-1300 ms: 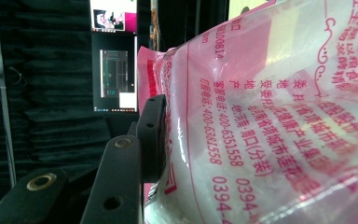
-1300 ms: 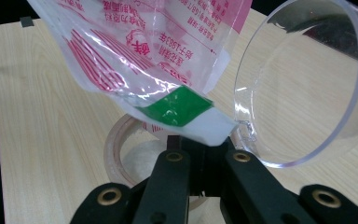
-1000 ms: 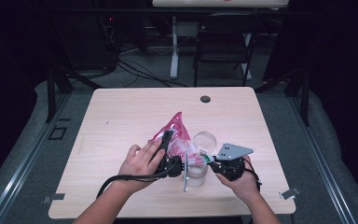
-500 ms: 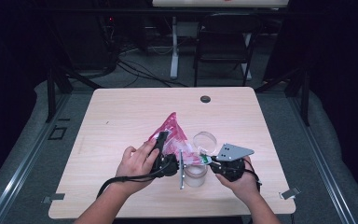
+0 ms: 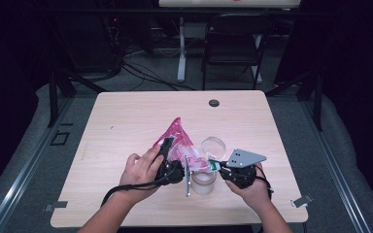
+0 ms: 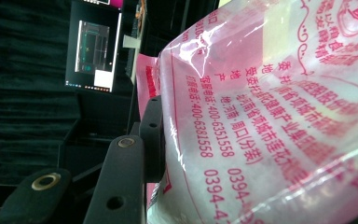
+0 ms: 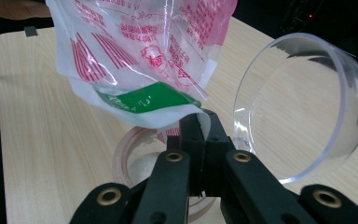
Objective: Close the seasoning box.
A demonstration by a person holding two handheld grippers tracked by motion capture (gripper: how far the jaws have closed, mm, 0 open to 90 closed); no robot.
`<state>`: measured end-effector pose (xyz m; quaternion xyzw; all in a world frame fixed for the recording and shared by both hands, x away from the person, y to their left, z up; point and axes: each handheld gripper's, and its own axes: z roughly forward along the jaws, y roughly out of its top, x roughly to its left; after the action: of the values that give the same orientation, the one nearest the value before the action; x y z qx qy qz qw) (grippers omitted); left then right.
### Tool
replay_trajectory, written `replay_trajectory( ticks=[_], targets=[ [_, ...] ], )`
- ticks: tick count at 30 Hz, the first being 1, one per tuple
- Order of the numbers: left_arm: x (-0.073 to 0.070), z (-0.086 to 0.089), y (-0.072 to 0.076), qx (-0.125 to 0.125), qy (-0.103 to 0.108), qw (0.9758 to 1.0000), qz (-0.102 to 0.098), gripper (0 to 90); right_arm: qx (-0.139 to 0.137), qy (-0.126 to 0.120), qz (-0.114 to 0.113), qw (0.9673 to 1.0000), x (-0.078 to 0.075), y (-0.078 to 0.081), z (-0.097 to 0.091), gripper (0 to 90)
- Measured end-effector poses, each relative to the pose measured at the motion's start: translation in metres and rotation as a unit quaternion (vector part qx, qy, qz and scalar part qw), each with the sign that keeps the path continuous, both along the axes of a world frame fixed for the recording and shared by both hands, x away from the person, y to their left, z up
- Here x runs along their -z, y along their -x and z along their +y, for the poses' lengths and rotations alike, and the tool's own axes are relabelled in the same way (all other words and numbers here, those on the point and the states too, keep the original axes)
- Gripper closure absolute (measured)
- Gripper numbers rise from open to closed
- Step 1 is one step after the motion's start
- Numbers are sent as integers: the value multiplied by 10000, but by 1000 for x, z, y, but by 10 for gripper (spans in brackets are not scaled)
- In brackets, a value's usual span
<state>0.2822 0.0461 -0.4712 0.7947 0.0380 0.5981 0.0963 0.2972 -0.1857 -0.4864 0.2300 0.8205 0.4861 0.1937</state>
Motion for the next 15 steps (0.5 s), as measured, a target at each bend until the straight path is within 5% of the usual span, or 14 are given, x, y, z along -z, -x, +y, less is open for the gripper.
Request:
replay_trajectory(
  ticks=[15],
  targets=[
    [2,1,0,-24,2,10000,76,648,2,-91,-99,9999,-6,3,-2,900]
  ],
)
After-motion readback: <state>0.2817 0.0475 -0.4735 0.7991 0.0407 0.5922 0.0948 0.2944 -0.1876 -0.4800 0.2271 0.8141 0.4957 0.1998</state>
